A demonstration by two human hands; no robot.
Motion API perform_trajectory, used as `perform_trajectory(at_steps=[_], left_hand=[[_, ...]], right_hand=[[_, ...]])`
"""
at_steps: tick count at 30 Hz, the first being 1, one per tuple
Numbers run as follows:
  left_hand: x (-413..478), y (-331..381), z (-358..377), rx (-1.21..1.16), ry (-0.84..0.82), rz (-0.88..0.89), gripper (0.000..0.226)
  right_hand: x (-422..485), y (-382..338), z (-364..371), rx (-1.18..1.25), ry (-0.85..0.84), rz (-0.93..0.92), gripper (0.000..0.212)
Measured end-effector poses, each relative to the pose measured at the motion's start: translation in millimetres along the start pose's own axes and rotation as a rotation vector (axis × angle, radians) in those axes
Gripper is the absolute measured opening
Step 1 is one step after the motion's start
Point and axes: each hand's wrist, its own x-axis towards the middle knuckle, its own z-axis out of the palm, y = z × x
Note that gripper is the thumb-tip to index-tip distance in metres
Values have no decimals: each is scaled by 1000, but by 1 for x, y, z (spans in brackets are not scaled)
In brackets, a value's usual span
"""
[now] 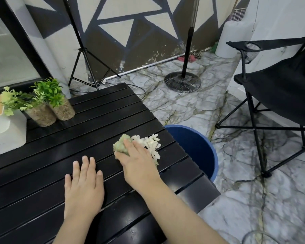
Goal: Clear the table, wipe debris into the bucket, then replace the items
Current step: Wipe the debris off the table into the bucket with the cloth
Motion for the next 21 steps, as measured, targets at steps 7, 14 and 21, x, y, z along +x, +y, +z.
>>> perform_trajectory(at_steps=[7,14,21], left_hand=[[6,51,6,-46,-27,80,53],[9,66,26,-7,-12,119,54],[7,67,24,-14,-8,141,55]], right_hand=[[6,41,-18,-41,23,53,42],[13,74,-29,-43,46,54,43],[20,94,-40,-6,117,132,37]])
